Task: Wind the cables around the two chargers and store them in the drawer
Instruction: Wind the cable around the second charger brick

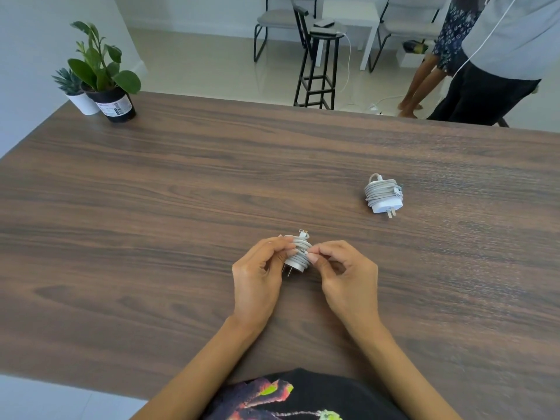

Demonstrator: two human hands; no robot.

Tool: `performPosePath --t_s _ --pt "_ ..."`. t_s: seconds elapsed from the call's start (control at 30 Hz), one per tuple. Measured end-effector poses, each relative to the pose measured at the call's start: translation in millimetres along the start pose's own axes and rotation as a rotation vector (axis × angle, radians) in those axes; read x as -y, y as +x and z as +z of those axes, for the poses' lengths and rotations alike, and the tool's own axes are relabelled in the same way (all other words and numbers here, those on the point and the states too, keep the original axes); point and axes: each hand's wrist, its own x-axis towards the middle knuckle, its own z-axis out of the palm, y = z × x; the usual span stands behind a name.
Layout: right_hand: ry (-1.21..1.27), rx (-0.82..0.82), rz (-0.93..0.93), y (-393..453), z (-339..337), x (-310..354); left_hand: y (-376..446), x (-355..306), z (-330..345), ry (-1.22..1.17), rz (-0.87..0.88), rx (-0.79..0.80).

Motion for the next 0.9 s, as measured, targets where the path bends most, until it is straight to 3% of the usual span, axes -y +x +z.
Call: performPosePath --t_s 0.6,0.9 --pt "-0.101 0.011 -0.287 -5.8 -2.3 -8.3 -1.0 4.9 1.5 0.114 0.12 -0.026" --pt "-0.032 0.014 -0.187 -3.2 0.0 -5.7 0.7 -0.9 1.6 -0.017 -0.017 -0.035"
